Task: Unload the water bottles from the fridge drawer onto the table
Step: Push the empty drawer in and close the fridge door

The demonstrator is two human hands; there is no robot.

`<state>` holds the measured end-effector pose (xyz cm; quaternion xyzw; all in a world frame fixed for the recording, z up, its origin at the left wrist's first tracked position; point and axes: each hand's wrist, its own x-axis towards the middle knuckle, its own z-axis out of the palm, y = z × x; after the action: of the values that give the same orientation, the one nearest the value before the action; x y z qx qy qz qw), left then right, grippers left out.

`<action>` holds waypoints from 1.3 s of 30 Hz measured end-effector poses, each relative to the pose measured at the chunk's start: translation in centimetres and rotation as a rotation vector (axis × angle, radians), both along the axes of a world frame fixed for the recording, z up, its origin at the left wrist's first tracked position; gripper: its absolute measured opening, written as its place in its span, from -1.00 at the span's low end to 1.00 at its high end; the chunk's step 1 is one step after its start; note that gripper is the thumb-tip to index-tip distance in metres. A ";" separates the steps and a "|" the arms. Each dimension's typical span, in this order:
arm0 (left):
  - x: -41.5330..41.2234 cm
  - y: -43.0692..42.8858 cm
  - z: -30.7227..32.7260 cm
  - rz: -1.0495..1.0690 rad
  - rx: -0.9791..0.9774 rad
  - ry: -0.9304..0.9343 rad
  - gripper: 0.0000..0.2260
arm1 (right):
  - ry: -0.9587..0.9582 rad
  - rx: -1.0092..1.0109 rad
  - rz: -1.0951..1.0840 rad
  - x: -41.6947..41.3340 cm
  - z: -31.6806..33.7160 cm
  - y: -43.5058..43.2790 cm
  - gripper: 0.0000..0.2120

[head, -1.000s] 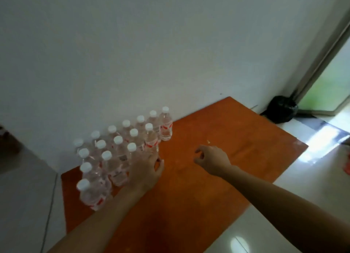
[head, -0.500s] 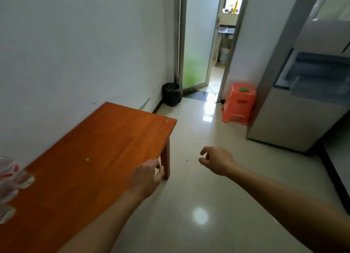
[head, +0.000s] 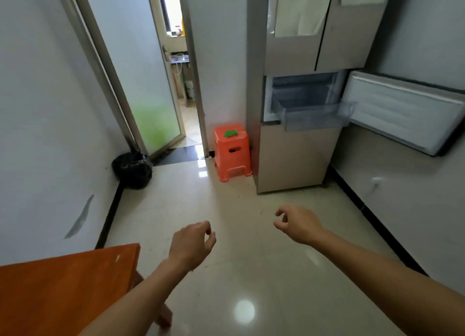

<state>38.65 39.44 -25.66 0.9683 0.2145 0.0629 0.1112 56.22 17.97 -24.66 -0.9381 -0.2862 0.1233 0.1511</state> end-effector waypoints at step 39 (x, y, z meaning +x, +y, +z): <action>81.0 2.8 -2.6 0.457 -1.847 0.048 -0.81 | 0.947 1.348 -1.182 75.8 -3.8 1.6 -0.70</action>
<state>119.62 42.20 -28.27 0.4333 0.3656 -0.1314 0.8132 132.07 19.57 -28.42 -0.5037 0.3030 0.2009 0.7837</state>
